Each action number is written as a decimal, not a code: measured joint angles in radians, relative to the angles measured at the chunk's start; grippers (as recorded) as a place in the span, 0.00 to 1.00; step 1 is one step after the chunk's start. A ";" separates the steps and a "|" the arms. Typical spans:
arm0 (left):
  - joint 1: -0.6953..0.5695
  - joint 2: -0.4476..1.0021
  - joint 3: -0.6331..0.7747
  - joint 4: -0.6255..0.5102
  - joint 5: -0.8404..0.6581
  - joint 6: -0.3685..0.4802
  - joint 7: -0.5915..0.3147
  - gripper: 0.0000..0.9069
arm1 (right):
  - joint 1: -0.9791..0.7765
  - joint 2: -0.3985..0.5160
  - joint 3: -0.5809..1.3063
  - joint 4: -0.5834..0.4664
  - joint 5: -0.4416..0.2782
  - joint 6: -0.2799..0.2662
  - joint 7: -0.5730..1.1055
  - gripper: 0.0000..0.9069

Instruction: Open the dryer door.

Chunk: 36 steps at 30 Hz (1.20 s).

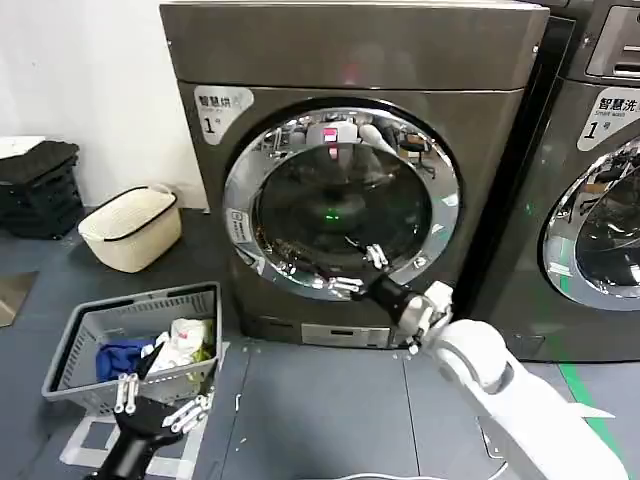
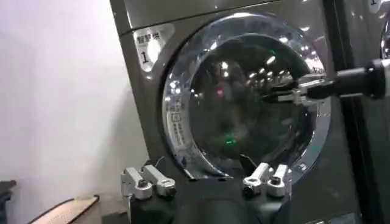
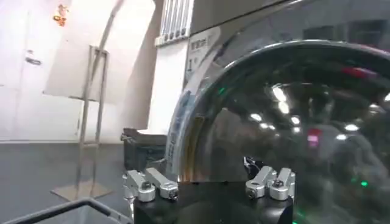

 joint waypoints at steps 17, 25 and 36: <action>0.009 -0.016 -0.003 0.000 0.003 -0.007 0.000 1.00 | 0.158 0.109 -0.134 -0.164 -0.007 0.002 -0.002 1.00; 0.008 -0.021 -0.001 0.003 0.006 -0.008 0.000 1.00 | 0.208 0.157 -0.166 -0.227 -0.012 0.003 -0.001 1.00; 0.011 -0.019 -0.006 0.003 0.006 -0.009 0.000 1.00 | 0.262 0.229 -0.198 -0.318 -0.030 0.010 -0.017 1.00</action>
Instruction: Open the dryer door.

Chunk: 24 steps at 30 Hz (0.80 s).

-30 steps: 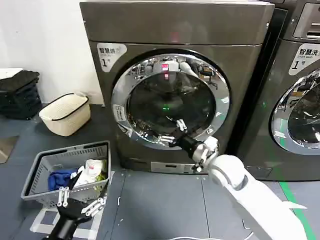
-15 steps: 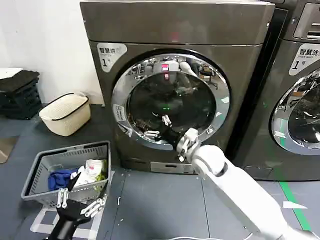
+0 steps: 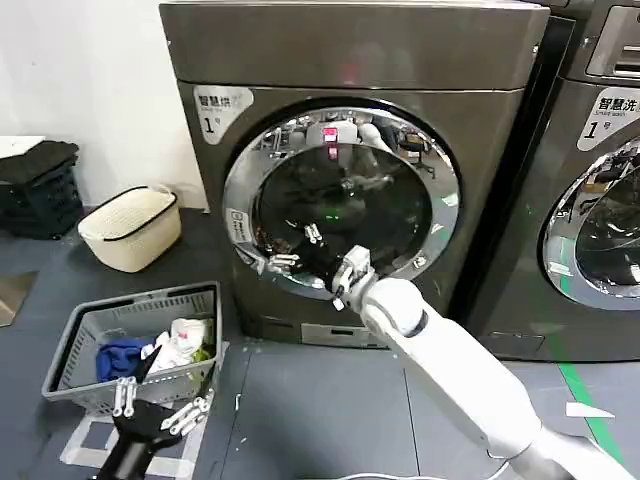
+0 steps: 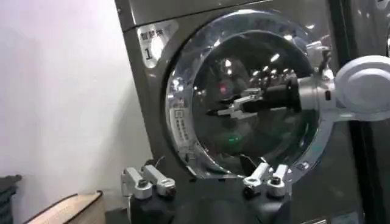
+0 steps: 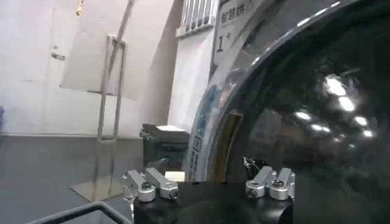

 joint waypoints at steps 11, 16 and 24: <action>0.000 0.001 -0.003 -0.001 -0.003 -0.001 0.000 1.00 | 0.041 0.077 -0.016 -0.091 -0.020 0.007 -0.007 1.00; 0.000 -0.002 -0.004 -0.001 -0.003 -0.002 0.000 1.00 | 0.057 0.102 -0.016 -0.135 -0.027 0.016 -0.015 1.00; 0.003 -0.003 -0.005 -0.001 -0.003 -0.007 0.000 1.00 | 0.083 0.139 -0.017 -0.205 -0.047 0.027 -0.030 1.00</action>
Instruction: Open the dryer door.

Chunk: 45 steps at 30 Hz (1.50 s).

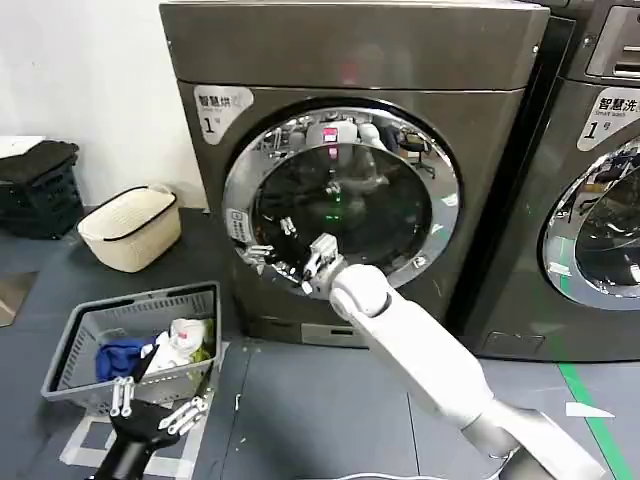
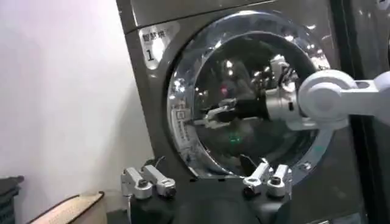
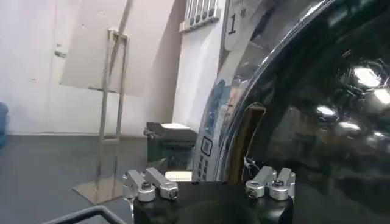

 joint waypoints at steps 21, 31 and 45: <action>0.003 0.000 -0.003 0.000 0.000 -0.001 0.000 1.00 | 0.066 0.038 -0.028 -0.124 0.027 0.039 -0.148 1.00; -0.017 0.029 -0.030 0.014 -0.047 0.035 0.000 1.00 | 0.052 -0.018 -0.064 -0.060 0.095 0.044 -0.244 1.00; -0.096 0.130 -0.119 0.064 -0.181 0.076 0.040 1.00 | 0.027 -0.158 -0.109 0.081 0.168 0.080 -0.349 1.00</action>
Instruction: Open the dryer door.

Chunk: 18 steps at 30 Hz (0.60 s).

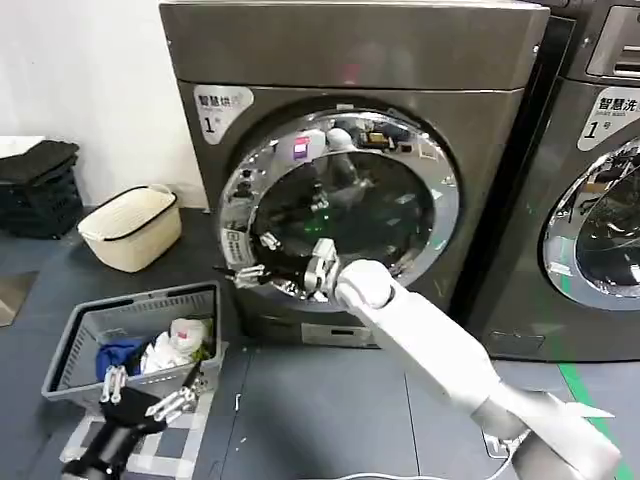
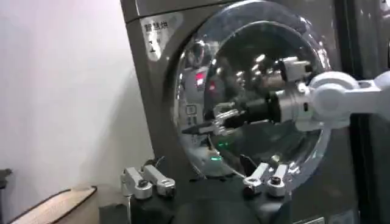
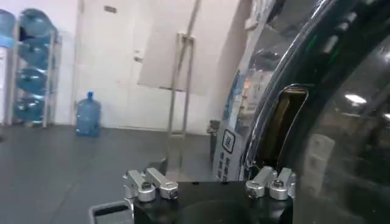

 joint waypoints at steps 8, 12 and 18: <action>-0.068 0.053 -0.056 0.052 -0.024 -0.001 0.006 1.00 | -0.018 -0.090 -0.002 0.103 0.071 0.008 -0.120 1.00; -0.103 0.073 -0.063 0.079 -0.033 -0.001 0.012 1.00 | -0.024 -0.130 -0.001 0.143 0.097 0.027 -0.181 1.00; -0.152 0.095 -0.055 0.112 -0.051 -0.002 0.015 1.00 | -0.028 -0.182 0.002 0.192 0.128 0.063 -0.258 1.00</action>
